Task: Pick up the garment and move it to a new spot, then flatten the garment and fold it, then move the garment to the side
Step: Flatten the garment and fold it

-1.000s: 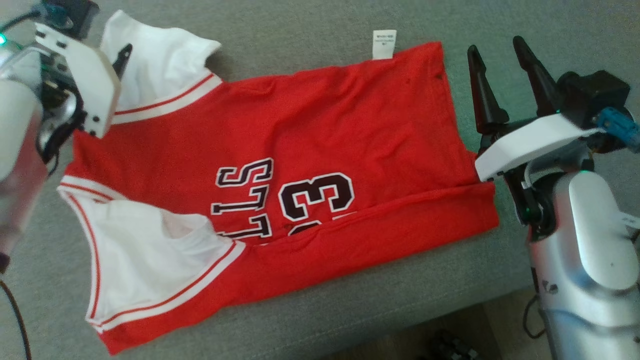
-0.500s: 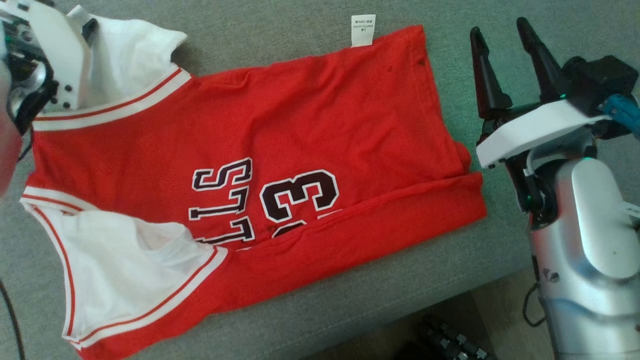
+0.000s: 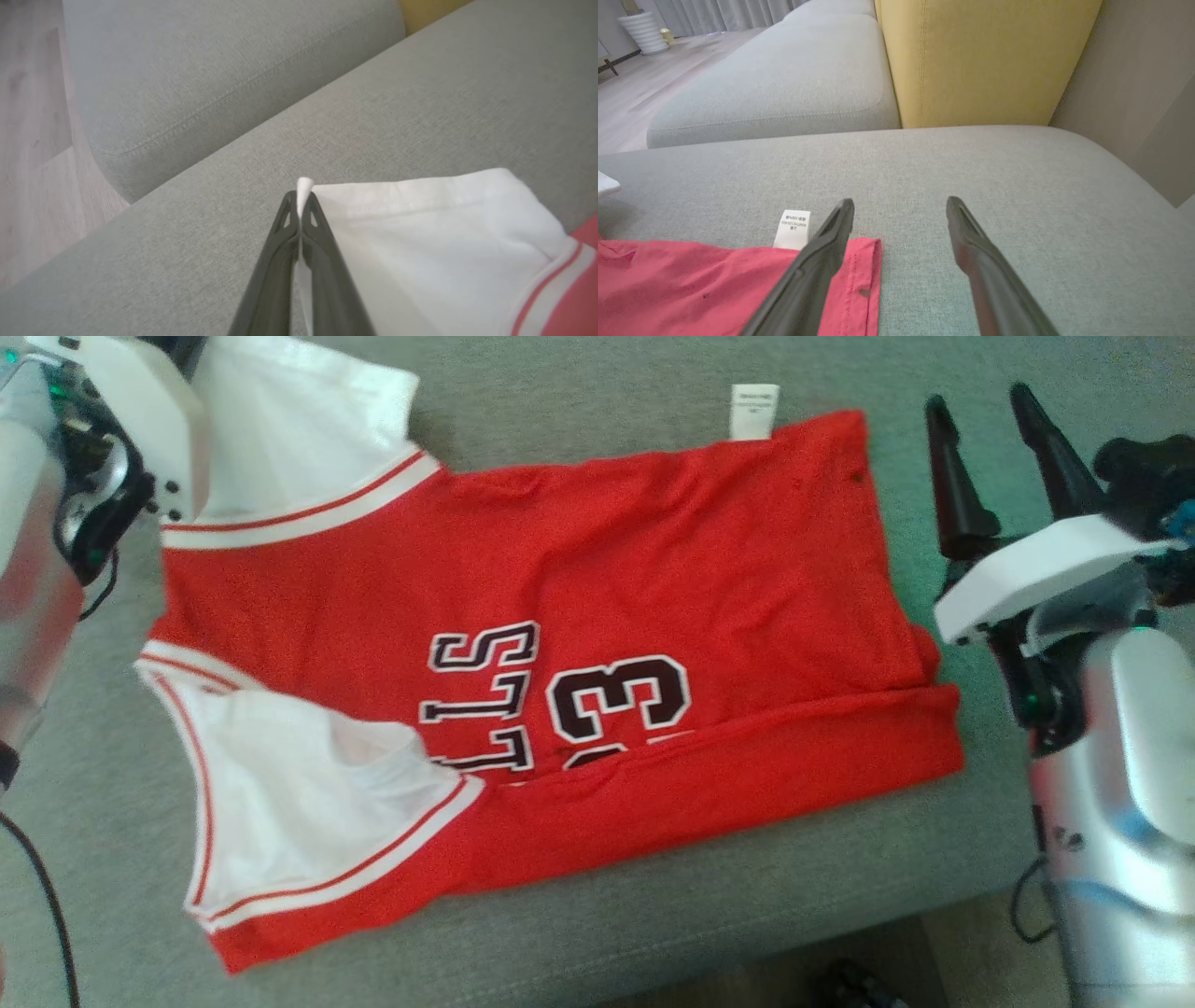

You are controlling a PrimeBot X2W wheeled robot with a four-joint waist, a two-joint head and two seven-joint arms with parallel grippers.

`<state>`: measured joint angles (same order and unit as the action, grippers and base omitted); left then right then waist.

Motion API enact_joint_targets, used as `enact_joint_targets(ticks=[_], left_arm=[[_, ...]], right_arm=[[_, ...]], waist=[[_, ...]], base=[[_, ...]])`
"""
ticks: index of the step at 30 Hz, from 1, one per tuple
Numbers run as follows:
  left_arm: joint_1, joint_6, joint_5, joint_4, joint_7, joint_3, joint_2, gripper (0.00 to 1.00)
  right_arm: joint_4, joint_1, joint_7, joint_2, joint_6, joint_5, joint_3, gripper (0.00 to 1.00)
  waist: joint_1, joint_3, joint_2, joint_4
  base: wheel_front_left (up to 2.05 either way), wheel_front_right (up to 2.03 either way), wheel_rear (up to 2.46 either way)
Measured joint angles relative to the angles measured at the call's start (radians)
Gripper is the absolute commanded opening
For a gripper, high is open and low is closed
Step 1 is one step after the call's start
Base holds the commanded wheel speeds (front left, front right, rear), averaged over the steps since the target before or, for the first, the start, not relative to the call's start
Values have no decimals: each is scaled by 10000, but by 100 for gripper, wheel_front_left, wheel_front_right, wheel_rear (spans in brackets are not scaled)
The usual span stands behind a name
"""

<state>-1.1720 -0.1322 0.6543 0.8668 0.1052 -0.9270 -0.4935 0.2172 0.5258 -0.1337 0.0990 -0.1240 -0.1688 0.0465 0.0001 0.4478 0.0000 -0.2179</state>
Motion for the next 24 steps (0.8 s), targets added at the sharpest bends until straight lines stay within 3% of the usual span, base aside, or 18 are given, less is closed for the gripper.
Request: enact_joint_targets(ticks=[7, 12, 16, 24], left_arm=[[113, 17, 102, -989, -899, 15, 109, 0], [718, 134, 190, -2052, -955, -75, 96, 0], [1177, 357, 201, -2940, -811, -253, 23, 0], [1355, 805, 339, -4228, -702, -247, -387, 0]], right_arm=[[984, 72, -1212, 911, 0, -662, 69, 100], [1708, 405, -1825, 1461, 0, -1233, 378, 100], [2293, 702, -1983, 1983, -2, -1471, 740, 100], [3283, 1426, -2109, 2345, -2, -2351, 1220, 100]], waist=[[0, -299, 0, 858], [0, -369, 0, 1402], [0, -278, 0, 1683], [0, -14, 0, 1921]], base=[[0, 0, 0], [0, 0, 0], [0, 0, 0], [0, 0, 0]])
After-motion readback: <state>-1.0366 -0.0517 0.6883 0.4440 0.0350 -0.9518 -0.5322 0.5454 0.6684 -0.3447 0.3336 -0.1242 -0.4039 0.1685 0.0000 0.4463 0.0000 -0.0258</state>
